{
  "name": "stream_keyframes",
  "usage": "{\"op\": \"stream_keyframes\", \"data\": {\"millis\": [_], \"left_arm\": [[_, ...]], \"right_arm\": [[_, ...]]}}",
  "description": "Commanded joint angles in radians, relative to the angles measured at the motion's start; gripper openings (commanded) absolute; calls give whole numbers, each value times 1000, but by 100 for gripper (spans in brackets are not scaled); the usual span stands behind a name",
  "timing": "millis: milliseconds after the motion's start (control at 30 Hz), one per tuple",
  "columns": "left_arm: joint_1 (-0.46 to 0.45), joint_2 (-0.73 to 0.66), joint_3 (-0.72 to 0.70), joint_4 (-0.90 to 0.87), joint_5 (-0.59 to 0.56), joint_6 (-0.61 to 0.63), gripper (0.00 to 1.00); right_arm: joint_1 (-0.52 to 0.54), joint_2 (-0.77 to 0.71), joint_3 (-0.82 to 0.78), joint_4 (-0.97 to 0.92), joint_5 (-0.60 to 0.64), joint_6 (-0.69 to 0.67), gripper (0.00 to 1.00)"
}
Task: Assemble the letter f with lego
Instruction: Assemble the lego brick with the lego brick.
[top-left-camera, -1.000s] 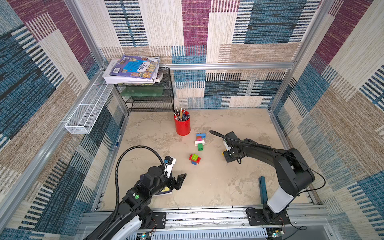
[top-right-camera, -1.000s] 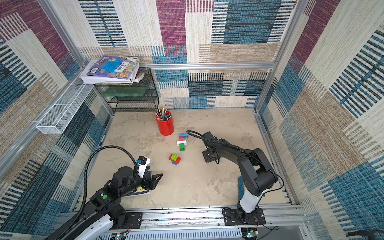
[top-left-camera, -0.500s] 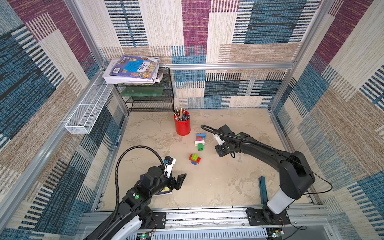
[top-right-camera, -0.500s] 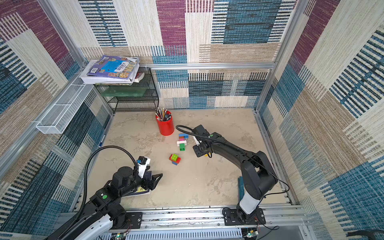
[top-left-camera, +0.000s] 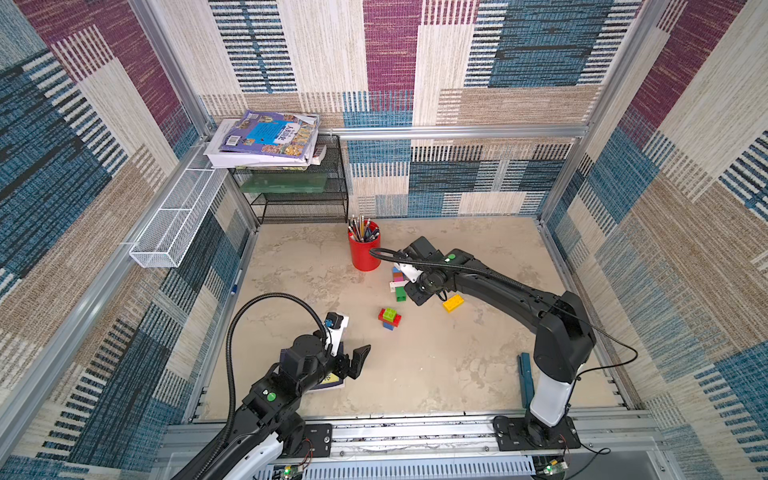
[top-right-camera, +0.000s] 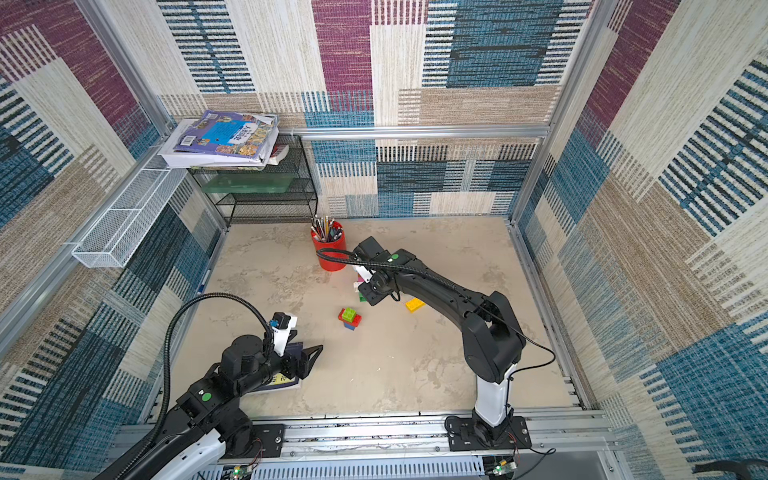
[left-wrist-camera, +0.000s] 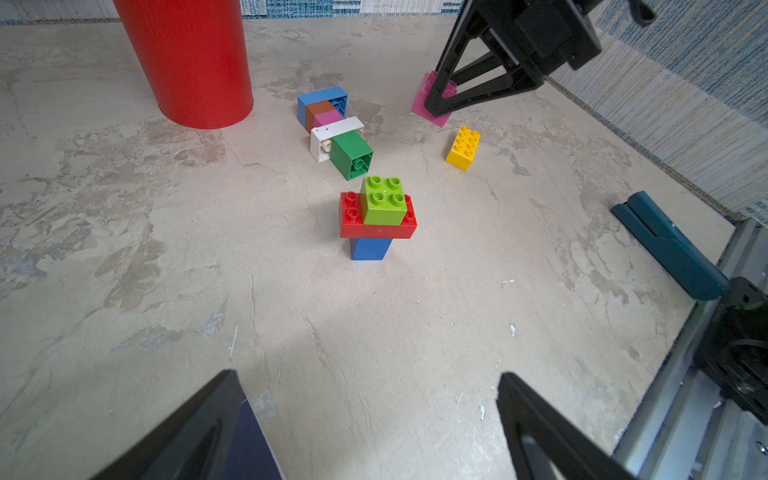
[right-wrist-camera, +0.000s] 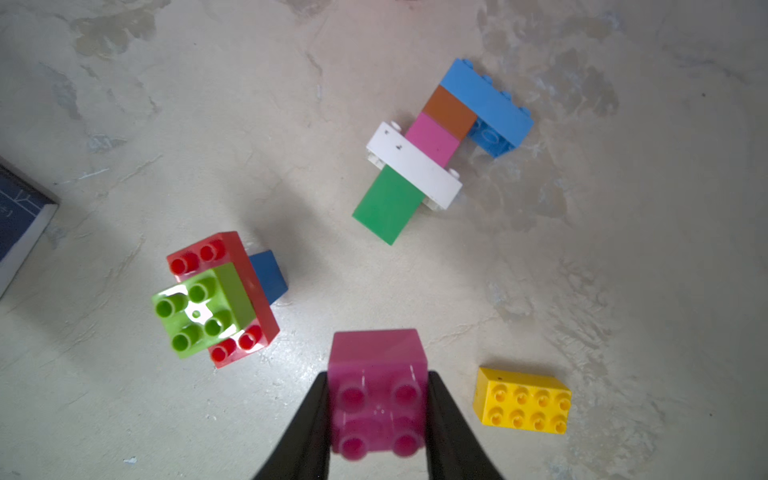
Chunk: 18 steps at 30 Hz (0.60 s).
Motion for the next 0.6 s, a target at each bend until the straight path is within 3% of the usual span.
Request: {"op": "stream_keyframes", "data": {"millis": [0,567], "left_arm": [[1,3,-1,15,-12,0,99],[1,17,4,15,-12,0,99]], "right_arm": [[29,26,46,-33,8,-55,27],[135,163,215,-135,-5,-159,27]]}}
